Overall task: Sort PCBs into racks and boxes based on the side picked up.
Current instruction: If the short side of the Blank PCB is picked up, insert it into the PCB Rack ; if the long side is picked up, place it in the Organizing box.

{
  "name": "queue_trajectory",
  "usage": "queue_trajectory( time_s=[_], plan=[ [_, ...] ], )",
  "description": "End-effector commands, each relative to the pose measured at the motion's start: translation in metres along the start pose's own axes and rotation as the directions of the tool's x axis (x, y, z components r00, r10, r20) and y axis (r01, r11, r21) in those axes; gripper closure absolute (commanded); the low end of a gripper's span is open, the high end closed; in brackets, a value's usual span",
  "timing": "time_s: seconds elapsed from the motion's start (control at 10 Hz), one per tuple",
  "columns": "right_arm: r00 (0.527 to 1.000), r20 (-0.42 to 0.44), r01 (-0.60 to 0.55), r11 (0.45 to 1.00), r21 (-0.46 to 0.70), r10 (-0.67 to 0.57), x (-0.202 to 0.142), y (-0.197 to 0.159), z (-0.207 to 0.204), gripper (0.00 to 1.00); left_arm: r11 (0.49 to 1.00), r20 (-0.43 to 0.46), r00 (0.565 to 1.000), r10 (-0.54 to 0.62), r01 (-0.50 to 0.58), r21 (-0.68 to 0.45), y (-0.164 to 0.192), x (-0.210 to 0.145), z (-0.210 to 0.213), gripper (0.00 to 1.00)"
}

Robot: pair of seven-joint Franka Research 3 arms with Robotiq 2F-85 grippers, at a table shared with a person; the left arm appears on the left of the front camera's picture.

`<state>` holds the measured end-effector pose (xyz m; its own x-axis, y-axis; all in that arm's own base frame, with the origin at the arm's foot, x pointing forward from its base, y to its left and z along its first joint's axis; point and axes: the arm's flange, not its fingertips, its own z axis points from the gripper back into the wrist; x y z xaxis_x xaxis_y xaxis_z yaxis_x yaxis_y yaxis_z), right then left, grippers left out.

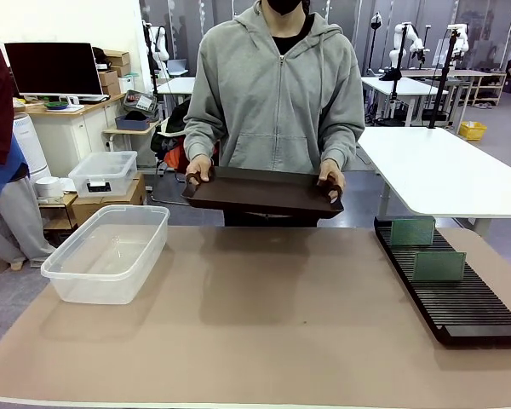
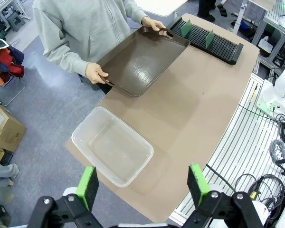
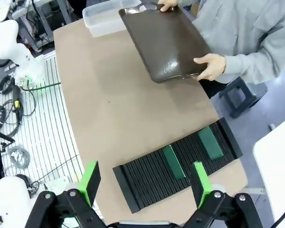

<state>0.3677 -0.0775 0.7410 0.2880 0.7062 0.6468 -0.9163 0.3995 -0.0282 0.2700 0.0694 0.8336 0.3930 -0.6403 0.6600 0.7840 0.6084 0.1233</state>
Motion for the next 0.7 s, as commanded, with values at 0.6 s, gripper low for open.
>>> queue_trajectory(
  time_s=[0.6],
  plan=[
    [0.999,-0.019,-0.03,0.999,-0.018,0.03,0.01,0.006,0.009,0.0,1.0,0.0,1.0,0.006,-0.006,-0.002,-0.001,-0.001,-0.001,0.0]
  ],
)
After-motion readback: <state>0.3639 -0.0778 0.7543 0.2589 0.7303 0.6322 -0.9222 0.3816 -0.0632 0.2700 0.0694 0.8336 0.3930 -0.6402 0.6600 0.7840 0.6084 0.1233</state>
